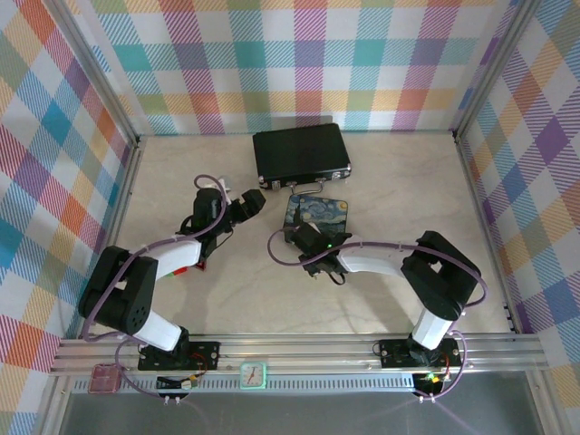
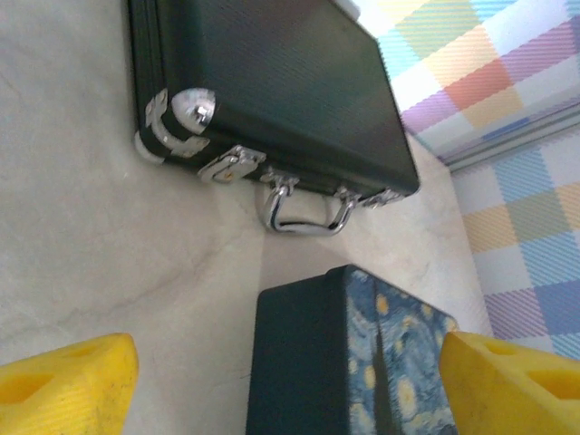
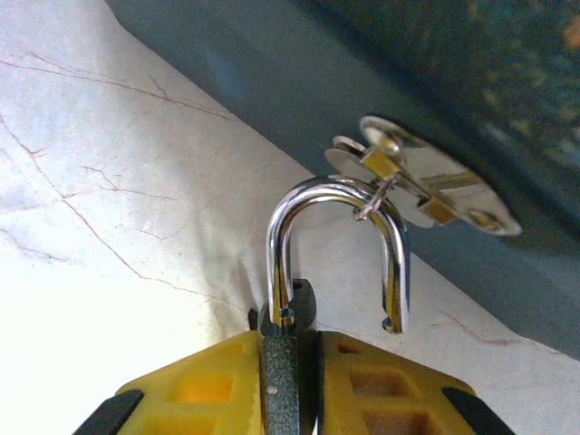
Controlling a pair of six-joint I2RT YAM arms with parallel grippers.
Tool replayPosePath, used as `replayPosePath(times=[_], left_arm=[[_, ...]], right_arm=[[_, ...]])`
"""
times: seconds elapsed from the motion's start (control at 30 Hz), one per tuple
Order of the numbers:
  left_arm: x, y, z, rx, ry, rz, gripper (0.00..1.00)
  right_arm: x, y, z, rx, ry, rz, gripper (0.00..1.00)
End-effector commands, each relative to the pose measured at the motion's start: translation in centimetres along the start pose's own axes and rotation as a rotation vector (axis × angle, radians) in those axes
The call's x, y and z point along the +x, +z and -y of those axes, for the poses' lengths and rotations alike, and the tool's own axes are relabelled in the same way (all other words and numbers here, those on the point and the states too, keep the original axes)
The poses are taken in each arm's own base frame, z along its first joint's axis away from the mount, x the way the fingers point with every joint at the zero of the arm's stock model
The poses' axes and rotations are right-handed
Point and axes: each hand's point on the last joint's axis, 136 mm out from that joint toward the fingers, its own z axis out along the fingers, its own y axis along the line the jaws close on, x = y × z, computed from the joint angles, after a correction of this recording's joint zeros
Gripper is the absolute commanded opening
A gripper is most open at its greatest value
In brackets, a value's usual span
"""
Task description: Unlock the padlock with the key
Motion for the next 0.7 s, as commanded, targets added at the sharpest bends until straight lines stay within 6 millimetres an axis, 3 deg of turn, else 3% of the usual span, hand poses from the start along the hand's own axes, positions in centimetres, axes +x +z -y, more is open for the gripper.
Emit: replayPosePath(times=[0.0,0.33,0.67], left_arm=[[0.5,0.7,2.1,0.062,0.030,-0.024,0.86],[2.5,2.8,2.8,0.102,0.033,-0.110,0.85],[5.5,4.7,2.9,0.109,0.066,-0.229,0.82]], right_arm=[[0.4,0.0,-0.5,-0.058,-0.034,-0.004,0.17],[0.4,-0.4,-0.8,-0.094,-0.165,0.000,0.01],[-1.3,-0.1,-1.5,-0.133,-0.468,0.025,0.00]])
